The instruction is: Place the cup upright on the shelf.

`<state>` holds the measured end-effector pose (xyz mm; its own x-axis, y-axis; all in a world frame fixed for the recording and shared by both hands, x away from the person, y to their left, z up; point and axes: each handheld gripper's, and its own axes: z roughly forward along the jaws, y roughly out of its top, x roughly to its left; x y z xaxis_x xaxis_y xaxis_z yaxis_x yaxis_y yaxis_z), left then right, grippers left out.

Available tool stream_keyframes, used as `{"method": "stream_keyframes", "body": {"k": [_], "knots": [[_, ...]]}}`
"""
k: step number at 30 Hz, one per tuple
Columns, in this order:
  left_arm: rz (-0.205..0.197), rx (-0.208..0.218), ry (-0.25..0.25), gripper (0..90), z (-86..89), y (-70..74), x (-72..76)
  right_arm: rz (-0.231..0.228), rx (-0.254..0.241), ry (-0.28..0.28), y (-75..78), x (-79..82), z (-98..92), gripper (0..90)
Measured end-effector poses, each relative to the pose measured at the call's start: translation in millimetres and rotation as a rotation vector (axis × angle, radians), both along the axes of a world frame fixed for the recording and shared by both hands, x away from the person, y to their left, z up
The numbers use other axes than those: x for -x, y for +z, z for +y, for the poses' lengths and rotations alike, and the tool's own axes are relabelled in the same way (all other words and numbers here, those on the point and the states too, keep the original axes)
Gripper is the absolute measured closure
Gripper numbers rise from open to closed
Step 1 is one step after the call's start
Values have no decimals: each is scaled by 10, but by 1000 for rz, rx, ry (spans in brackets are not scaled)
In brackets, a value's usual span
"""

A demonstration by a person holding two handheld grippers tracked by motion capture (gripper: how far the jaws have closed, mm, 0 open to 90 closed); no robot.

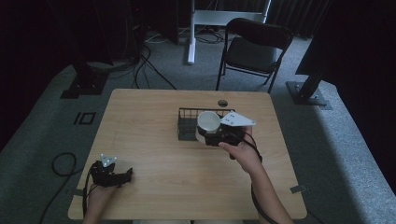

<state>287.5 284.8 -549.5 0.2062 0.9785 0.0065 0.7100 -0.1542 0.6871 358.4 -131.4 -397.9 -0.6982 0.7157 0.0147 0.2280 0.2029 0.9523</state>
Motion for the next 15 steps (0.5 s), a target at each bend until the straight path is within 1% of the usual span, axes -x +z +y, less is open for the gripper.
{"method": "stream_keyframes", "body": {"k": [2, 3, 4, 6, 8, 9, 10, 15], "knots": [[0, 0, 0, 9, 0, 0, 0, -1, -22, -31, 53, -91, -4, 193], [0, 0, 0, 9, 0, 0, 0, 0, -25, -44, 69, -122, -2, 194], [0, 0, 0, 9, 0, 0, 0, 0, -25, -44, 69, -122, -2, 194], [0, -1, 0, 9, 0, 0, 0, -1, -27, -76, 106, -213, 5, 194], [0, 0, 0, 9, 0, 0, 0, -4, -11, -99, 124, -283, 24, 194], [0, 0, 0, 9, 0, 0, 0, -4, -11, -99, 124, -283, 24, 194], [0, 0, 0, 9, 0, 0, 0, -4, -2, -119, 134, -369, 41, 194], [0, 0, 0, 9, 0, 0, 0, 7, 11, -159, 121, -529, 81, 193]]}}
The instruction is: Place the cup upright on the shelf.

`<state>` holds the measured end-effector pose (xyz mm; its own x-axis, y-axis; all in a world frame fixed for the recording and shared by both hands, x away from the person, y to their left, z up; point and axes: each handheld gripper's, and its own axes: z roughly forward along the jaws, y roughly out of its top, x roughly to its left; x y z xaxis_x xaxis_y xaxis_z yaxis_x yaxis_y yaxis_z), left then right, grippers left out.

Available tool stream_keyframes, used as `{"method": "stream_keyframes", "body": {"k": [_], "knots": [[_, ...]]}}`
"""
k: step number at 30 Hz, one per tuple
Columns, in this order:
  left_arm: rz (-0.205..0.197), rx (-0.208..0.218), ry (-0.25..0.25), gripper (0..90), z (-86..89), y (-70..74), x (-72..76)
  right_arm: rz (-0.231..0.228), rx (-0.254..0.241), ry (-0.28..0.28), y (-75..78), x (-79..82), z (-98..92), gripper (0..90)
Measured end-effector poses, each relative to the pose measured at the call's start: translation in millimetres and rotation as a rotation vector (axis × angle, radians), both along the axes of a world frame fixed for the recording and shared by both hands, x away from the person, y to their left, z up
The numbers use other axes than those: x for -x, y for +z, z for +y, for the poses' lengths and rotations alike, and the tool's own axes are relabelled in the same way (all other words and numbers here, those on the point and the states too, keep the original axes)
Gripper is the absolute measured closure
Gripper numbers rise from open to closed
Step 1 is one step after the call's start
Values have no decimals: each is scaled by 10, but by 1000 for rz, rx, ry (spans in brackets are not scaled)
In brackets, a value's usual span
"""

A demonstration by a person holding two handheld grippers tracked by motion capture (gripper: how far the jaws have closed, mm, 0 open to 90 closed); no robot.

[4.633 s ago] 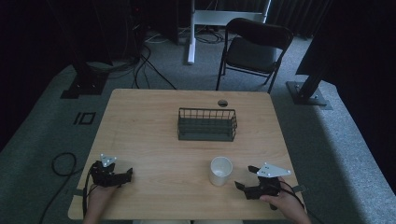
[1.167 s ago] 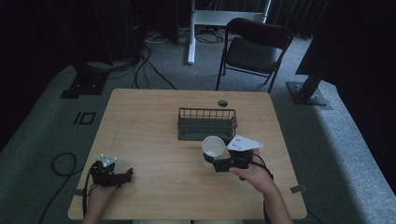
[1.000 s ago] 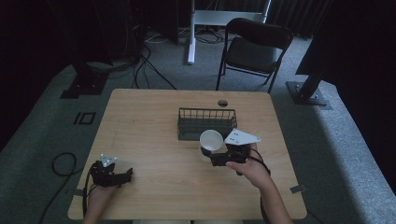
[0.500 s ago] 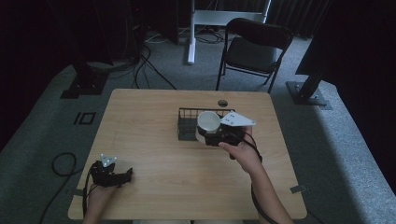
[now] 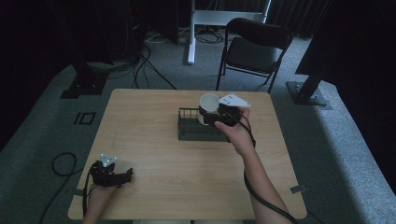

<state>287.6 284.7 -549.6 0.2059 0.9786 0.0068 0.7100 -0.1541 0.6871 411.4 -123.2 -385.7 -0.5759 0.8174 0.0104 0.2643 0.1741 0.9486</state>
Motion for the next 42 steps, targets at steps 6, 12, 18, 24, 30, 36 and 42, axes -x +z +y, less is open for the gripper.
{"method": "stream_keyframes", "body": {"k": [6, 12, 18, 24, 30, 36, 42], "knots": [[0, -1, -2, 9, 2, 0, -2, 32, 8, -31, -64, -169, 62, 193], [-2, 2, -1, 9, 0, -1, -2, 81, 5, -56, -213, -312, 128, 193], [0, 0, -2, 9, 1, 0, -2, 108, 10, -66, -356, -372, 201, 193], [-1, 0, -2, 9, 1, 0, -2, 139, 12, -70, -487, -418, 268, 193], [0, 0, -2, 9, 1, 0, -2, 153, 32, -74, -587, -456, 280, 193], [0, 0, -3, 9, 1, 0, -2, 152, 52, -75, -657, -470, 297, 193], [0, 0, -2, 9, 1, 0, -2, 158, 51, -76, -723, -480, 305, 193]]}}
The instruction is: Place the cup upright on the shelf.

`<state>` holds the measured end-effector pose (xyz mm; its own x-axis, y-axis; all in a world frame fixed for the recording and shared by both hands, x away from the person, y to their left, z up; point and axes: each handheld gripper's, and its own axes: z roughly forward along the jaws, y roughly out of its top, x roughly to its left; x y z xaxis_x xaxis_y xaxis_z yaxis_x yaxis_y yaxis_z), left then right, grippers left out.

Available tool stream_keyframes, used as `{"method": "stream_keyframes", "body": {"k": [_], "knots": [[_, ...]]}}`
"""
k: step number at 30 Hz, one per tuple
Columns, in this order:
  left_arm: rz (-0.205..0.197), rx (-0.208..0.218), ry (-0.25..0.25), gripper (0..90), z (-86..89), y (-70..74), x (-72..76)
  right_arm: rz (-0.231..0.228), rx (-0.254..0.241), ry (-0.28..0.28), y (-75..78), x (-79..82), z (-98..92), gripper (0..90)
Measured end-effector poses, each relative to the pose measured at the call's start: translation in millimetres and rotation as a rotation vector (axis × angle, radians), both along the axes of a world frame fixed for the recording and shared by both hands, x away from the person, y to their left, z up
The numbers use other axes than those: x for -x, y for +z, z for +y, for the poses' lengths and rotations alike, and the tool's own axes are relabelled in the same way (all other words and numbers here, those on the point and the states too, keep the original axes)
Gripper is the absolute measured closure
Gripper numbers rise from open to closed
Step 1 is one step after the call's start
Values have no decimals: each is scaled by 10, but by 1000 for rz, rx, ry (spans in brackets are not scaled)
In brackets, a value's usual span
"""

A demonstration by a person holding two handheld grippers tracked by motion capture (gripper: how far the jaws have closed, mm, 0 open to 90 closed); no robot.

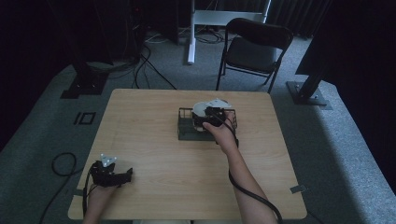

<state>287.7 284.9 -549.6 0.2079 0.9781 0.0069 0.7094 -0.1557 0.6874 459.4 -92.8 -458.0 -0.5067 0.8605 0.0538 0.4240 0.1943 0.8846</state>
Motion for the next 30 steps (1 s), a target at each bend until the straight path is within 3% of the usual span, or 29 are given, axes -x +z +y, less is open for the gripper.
{"method": "stream_keyframes", "body": {"k": [13, 21, 30], "knots": [[0, 0, 0, 9, 0, 0, 0, -29, 33, 35, -13, 21, 25, 191], [0, 0, 0, 9, 0, 0, 0, -30, 21, 42, 15, 35, 11, 122], [0, 0, 0, 9, 0, 0, 0, -47, 18, 55, 108, 110, -54, 120]]}}
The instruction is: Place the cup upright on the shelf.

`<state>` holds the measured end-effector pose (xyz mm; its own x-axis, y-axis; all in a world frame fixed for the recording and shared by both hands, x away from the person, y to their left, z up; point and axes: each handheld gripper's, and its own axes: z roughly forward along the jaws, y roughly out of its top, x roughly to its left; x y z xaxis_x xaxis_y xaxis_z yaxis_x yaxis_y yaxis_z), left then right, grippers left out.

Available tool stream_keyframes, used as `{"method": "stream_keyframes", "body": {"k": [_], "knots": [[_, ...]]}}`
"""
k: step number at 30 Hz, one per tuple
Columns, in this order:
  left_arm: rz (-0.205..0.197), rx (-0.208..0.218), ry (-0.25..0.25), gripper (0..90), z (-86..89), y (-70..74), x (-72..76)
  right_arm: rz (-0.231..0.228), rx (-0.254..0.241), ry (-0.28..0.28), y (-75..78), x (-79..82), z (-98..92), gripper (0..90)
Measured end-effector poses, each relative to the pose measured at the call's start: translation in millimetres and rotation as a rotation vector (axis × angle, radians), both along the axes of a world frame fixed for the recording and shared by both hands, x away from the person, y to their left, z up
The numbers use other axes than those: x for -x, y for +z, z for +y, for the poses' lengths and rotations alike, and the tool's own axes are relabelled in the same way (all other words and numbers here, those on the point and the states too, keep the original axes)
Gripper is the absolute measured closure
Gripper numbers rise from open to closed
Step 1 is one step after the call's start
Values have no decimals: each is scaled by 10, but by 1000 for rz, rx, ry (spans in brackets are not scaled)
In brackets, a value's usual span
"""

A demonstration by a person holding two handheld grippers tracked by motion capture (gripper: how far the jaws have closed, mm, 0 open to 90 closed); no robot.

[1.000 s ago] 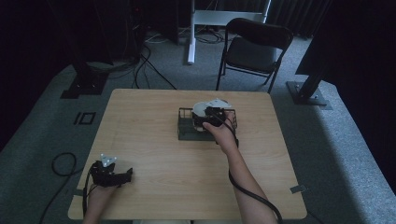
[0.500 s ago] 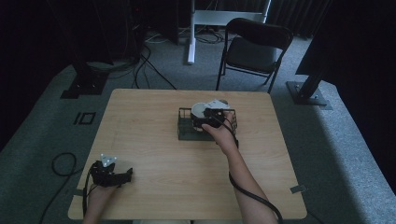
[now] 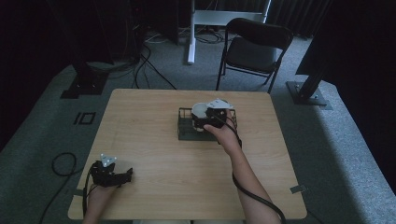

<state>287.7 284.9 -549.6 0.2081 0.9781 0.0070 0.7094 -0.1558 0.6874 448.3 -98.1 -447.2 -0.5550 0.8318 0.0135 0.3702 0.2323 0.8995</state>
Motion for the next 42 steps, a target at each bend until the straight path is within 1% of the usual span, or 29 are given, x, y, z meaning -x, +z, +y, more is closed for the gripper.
{"method": "stream_keyframes", "body": {"k": [2, 5, 7, 14, 20, 24, 25, 30, 42], "knots": [[0, 0, 0, 9, 0, 0, 0, 2, -6, 1, 3, 20, -29, 121], [0, 0, -1, 9, 0, 0, 0, -9, 2, 6, -3, 64, -70, 120], [0, 0, -1, 9, 0, 0, 0, -5, -5, 2, -11, 90, -102, 120], [0, 0, 0, 9, 0, 0, 0, -8, 5, 2, -25, 192, -226, 120], [0, 0, 0, 9, 0, 0, 0, -11, -5, -7, -38, 294, -354, 120], [0, 0, 0, 9, 0, 0, 0, -25, 5, -16, -34, 348, -439, 120], [0, 0, 0, 9, 0, 0, 0, -25, 5, -16, -34, 348, -439, 120], [0, 0, 0, 9, 0, 0, 0, -29, 1, -34, -49, 418, -565, 121], [0, 0, 0, 9, 0, 0, 0, -54, 3, -41, -46, 614, -778, 121]]}}
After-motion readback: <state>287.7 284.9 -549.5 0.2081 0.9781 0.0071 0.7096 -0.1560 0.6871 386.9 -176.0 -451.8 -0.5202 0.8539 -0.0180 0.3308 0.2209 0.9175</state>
